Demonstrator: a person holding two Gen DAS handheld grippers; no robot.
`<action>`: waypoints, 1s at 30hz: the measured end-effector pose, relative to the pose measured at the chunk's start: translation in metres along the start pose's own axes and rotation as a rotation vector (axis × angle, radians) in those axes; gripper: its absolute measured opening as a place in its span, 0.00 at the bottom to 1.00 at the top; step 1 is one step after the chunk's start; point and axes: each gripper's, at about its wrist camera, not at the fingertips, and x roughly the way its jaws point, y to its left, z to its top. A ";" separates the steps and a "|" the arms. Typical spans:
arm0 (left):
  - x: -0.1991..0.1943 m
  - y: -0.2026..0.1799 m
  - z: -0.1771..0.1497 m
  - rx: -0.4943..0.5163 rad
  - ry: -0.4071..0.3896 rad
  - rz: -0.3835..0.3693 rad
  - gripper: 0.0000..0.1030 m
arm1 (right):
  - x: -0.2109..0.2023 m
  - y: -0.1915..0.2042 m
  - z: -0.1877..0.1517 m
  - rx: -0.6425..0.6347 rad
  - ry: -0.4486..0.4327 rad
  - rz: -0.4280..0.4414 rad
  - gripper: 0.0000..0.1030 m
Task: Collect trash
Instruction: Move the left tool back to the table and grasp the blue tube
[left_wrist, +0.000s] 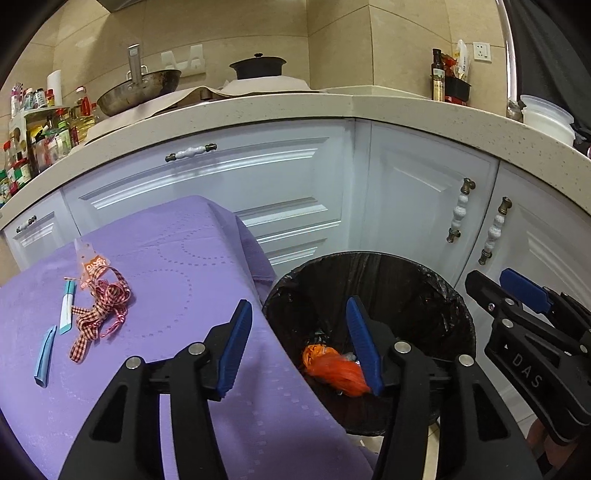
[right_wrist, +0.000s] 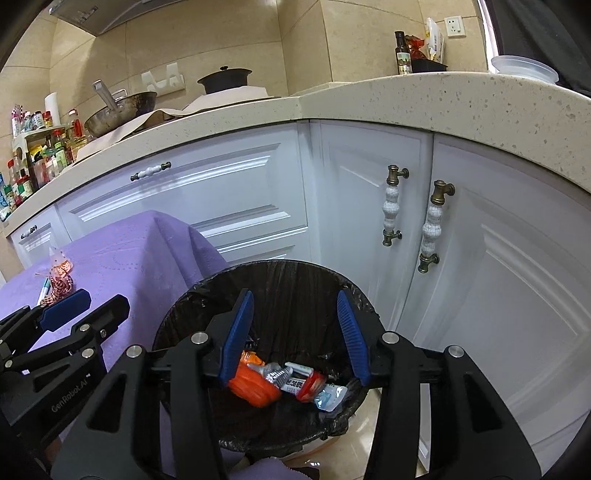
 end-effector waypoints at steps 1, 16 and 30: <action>-0.001 0.002 0.000 -0.003 -0.001 0.001 0.53 | -0.001 0.001 0.000 -0.002 -0.003 -0.002 0.45; -0.028 0.078 -0.016 -0.086 0.002 0.129 0.57 | -0.010 0.058 -0.001 -0.039 0.003 0.097 0.45; -0.044 0.195 -0.047 -0.257 0.081 0.325 0.57 | -0.020 0.174 -0.008 -0.156 0.030 0.292 0.45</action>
